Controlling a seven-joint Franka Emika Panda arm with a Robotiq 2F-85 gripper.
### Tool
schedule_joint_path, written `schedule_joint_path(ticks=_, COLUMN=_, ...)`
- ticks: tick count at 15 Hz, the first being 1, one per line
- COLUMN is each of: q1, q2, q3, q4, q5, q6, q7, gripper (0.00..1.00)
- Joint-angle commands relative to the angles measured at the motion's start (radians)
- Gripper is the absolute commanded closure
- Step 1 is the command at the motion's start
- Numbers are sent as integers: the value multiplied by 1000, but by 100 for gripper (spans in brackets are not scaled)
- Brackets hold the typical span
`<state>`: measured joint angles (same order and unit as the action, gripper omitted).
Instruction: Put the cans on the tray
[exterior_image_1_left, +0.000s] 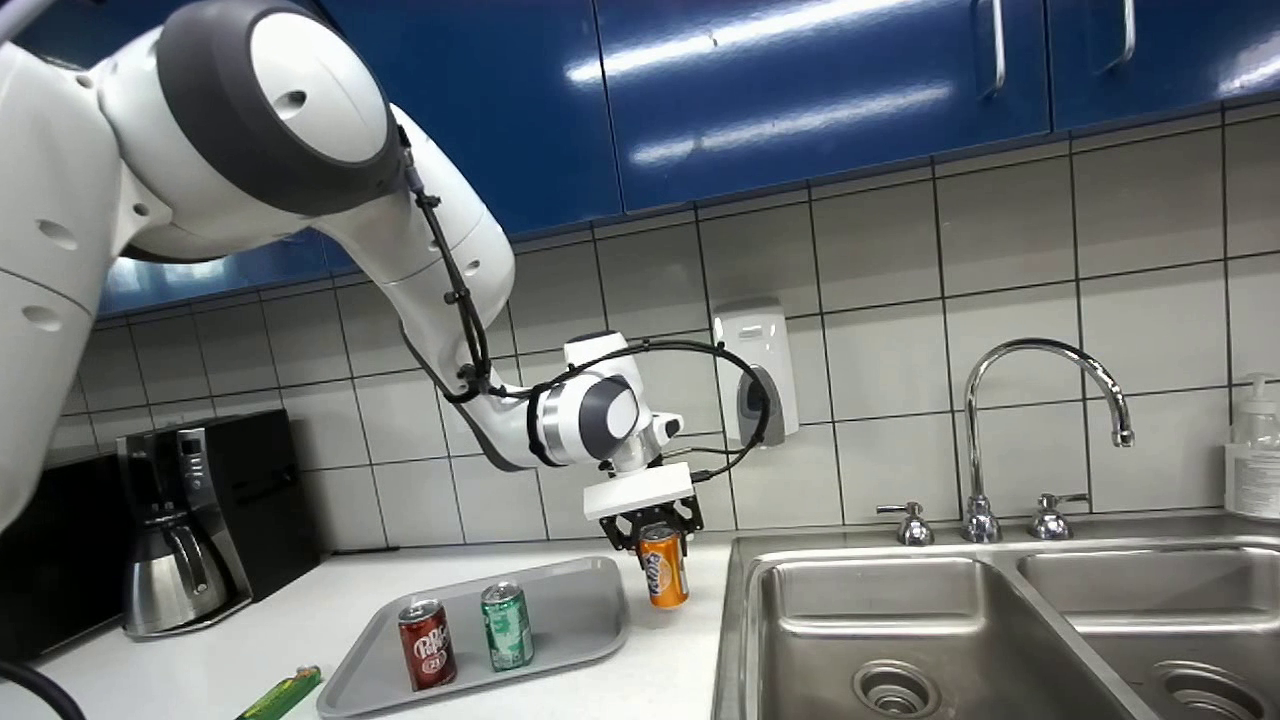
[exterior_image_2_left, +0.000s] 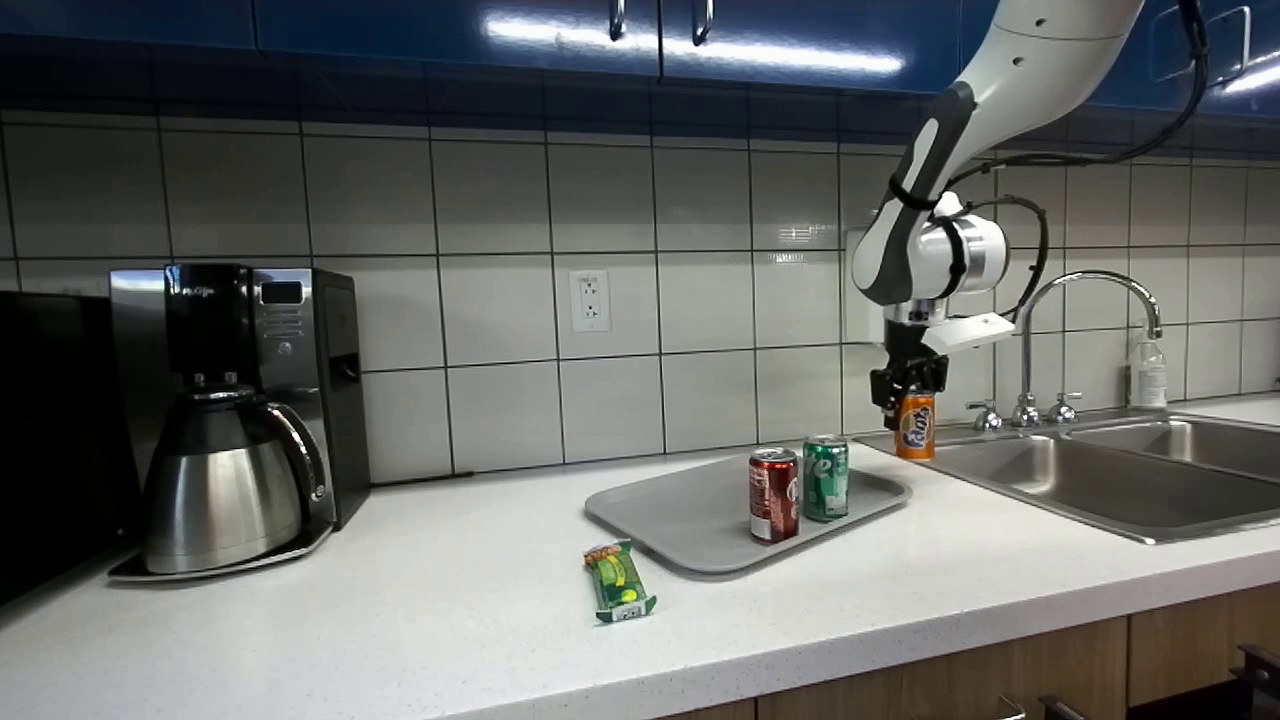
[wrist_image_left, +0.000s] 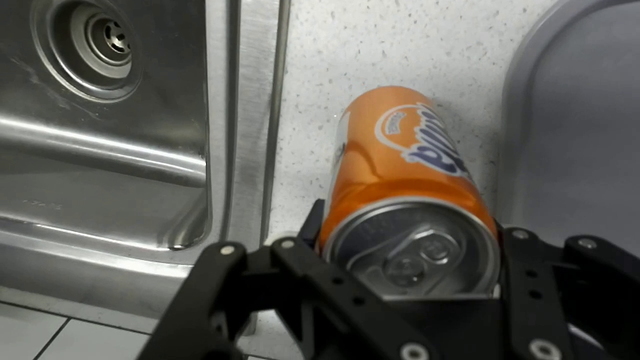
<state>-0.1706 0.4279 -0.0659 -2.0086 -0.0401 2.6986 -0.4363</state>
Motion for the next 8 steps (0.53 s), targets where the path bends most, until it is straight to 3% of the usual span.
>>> schedule_joint_path(ticks=1, q1=4, q2=-74, q3=16, q4=-50, q5=-31, q6=-16, q7=23, gripper=62)
schedule_joint_path(ticks=8, q1=70, q2=-102, q3=12, q4=-79, q5=-72, q6=-13, q7=73, gripper=62)
